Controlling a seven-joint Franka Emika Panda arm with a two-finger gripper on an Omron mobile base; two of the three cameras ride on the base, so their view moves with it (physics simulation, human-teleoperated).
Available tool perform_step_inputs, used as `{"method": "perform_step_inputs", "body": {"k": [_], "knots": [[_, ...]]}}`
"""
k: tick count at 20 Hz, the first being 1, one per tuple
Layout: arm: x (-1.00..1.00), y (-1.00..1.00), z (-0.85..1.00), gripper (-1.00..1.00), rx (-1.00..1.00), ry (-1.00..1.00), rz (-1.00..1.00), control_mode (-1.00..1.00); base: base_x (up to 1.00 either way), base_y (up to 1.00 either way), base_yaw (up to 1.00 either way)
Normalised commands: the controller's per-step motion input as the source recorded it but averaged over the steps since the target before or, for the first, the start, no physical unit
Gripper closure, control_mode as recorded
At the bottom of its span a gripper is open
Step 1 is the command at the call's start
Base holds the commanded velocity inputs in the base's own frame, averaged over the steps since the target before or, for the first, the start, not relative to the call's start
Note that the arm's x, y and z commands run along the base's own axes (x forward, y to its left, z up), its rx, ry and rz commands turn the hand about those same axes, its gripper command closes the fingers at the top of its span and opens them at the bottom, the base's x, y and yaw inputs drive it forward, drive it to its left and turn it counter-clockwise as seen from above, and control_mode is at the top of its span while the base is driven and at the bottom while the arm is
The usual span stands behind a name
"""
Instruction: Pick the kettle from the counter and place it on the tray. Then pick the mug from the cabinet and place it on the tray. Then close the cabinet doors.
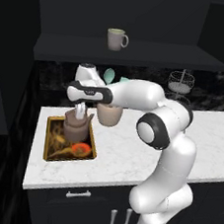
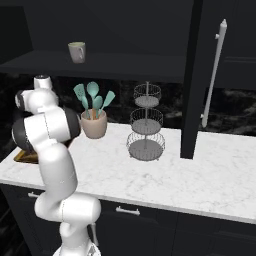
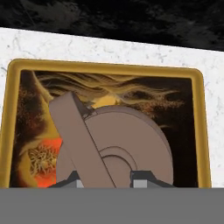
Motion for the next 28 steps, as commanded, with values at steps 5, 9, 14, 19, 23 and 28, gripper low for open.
{"method": "perform_step_inputs", "body": {"k": [5,9,14,19,23,28], "knots": [[0.23,0.18,-0.02,1.0,0.0,-0.01,0.0,-1.0,0.0,0.0,0.0],[0.07,0.21,-0.07,1.0,0.0,-0.01,0.0,-1.0,0.0,0.0,0.0],[0.01,0.08,-0.18,1.0,0.0,-0.04,0.0,-1.0,0.0,0.0,0.0],[0.0,0.04,-0.16,-1.0,0.0,-0.1,0.0,-1.0,0.0,0.0,0.0],[0.0,0.0,-0.1,-1.0,0.0,-0.13,0.0,-1.0,0.0,0.0,0.0],[0.0,0.0,0.0,-1.0,-0.01,-0.17,0.0,-1.0,0.0,0.0,0.0]]}}
